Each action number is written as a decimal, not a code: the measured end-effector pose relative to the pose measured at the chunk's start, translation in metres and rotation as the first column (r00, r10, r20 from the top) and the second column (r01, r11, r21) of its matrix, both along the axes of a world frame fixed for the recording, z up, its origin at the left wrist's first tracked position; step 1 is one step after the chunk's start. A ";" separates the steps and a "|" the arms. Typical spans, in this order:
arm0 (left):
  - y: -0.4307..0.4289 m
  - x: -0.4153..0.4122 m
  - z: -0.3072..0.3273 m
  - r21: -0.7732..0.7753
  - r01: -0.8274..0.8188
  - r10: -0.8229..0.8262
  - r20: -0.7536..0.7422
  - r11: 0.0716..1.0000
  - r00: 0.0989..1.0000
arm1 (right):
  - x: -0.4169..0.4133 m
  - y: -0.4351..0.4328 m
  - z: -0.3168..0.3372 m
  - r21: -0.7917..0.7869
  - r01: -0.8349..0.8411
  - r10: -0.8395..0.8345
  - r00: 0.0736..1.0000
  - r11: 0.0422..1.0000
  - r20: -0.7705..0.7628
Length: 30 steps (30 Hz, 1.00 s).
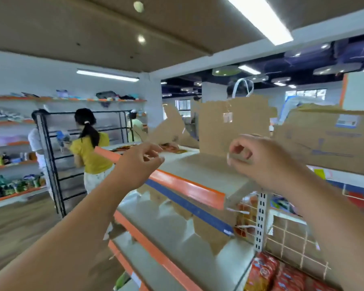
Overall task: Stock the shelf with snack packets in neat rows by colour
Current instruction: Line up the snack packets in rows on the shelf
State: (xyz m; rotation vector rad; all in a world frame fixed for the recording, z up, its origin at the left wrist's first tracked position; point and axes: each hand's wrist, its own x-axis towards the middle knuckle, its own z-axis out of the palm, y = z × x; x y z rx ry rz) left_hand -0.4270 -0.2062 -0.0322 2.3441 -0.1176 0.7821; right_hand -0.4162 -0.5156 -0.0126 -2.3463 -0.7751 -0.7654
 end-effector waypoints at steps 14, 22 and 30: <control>0.219 0.044 0.008 0.074 -0.006 0.017 -0.141 0.997 0.990 | 0.122 0.220 0.040 -0.351 -0.062 -0.030 0.968 0.934 -0.251; 0.224 0.128 0.013 0.147 0.055 -0.030 -0.166 0.988 0.986 | 0.199 0.229 0.049 -0.447 0.004 -0.151 0.944 0.894 -0.294; 0.210 0.232 0.031 0.233 0.138 -0.068 -0.285 0.962 0.956 | 0.288 0.243 0.055 -0.555 0.032 -0.323 0.840 0.831 -0.436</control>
